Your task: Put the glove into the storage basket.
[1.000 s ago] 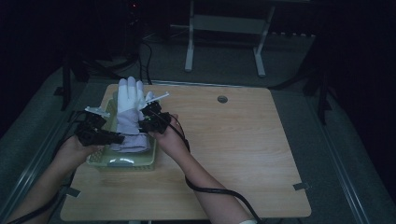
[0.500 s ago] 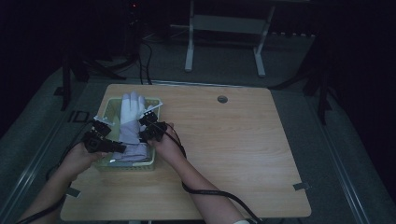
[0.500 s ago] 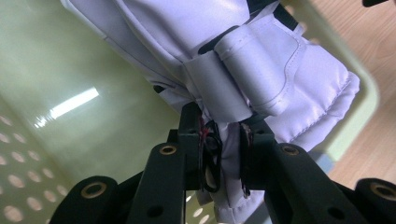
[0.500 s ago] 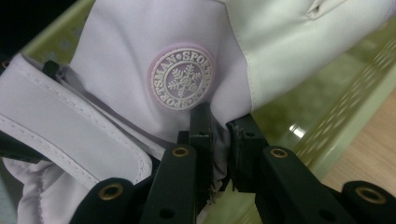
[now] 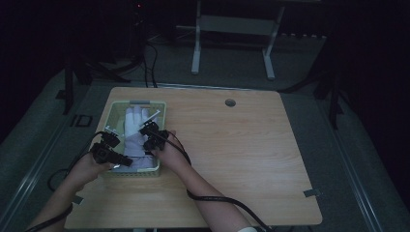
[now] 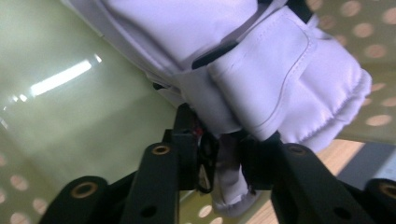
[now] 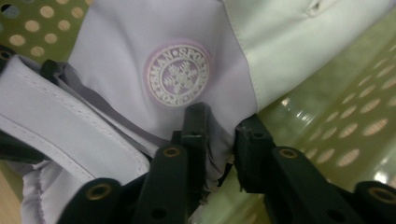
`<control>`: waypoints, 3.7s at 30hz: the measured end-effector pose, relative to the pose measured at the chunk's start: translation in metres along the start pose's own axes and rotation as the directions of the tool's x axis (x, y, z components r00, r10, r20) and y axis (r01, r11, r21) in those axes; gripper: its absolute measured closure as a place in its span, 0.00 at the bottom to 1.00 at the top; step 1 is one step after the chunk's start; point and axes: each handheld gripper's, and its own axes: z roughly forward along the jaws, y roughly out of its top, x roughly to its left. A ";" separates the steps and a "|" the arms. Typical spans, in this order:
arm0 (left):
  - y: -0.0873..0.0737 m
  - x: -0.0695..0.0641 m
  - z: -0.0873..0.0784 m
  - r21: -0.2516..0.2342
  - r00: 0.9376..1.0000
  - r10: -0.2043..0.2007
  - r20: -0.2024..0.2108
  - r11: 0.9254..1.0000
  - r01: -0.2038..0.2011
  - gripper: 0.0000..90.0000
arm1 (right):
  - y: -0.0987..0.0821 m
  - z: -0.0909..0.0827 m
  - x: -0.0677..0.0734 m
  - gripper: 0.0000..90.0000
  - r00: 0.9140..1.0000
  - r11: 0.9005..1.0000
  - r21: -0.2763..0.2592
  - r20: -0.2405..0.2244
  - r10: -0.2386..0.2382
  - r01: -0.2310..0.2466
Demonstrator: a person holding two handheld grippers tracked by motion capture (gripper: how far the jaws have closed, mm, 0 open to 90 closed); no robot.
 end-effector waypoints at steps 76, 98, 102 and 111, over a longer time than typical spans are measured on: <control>0.040 -0.160 0.034 -0.478 0.957 0.285 -0.050 0.835 -0.274 0.02 | -0.108 -0.113 -0.118 0.16 0.997 0.967 -0.245 0.053 -0.052 0.064; 0.037 -0.186 0.079 -0.444 0.936 0.353 0.019 0.842 -0.308 0.02 | -0.162 -0.102 -0.148 0.16 0.999 0.970 -0.241 0.041 0.002 0.008; 0.035 -0.189 0.086 -0.434 0.932 0.363 0.027 0.844 -0.316 0.02 | -0.170 -0.099 -0.152 0.16 0.999 0.971 -0.239 0.043 0.005 0.005; 0.030 -0.196 0.104 -0.423 0.916 0.397 0.053 0.840 -0.339 0.02 | -0.186 -0.094 -0.159 0.16 0.999 0.968 -0.249 0.037 0.020 -0.010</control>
